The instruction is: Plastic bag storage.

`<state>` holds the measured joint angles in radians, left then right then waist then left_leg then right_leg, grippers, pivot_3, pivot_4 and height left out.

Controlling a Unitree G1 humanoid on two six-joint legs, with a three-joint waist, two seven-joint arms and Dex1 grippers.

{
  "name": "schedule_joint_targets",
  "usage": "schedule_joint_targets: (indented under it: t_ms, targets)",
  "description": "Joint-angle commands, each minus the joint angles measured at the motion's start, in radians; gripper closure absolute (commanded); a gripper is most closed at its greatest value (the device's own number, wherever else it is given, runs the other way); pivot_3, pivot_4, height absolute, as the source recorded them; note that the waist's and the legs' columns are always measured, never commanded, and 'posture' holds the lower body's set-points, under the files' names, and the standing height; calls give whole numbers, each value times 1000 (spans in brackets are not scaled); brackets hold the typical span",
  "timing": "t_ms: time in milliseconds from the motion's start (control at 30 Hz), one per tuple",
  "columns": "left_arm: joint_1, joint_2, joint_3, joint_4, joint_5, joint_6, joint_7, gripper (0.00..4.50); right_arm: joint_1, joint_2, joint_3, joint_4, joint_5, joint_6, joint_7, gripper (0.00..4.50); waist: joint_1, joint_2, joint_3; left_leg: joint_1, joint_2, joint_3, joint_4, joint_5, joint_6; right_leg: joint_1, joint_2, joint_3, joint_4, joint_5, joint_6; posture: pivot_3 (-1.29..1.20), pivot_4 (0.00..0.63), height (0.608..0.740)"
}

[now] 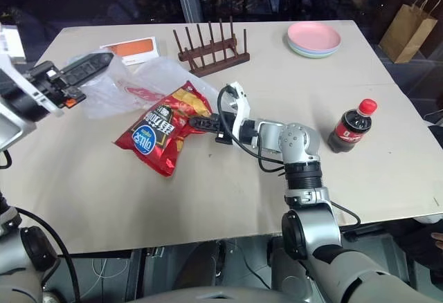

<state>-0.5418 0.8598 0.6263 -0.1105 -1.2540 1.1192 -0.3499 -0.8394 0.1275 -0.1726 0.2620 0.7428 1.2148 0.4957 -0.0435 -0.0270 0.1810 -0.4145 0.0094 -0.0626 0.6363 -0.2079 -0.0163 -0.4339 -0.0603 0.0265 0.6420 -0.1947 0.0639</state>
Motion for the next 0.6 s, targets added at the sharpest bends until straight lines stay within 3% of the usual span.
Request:
schedule_joint_targets:
  t_ms: [33, 300, 600]
  targets:
    - [11, 29, 39, -43, 9, -30, 21, 4500, -30, 63, 23, -80, 107, 63, 40, 4437, 0, 0, 0, 0, 0, 0, 0, 0, 0, 0, 0, 0, 0, 0, 0, 0, 150, 740]
    - [-6, -9, 45, -39, 68, -138, 62, 4500, 9, 77, 75, -107, 217, 160, 45, 4437, 1, 0, 0, 0, 0, 0, 0, 0, 0, 0, 0, 0, 0, 0, 0, 0, 150, 740]
    - [2, 8, 84, -73, -40, -111, 70, 4500, -41, 68, 96, 73, 170, 56, 57, 4437, -1, -1, 0, 0, 1, 0, 0, 0, 0, 0, 1, 0, 0, 0, 0, 0, 150, 740]
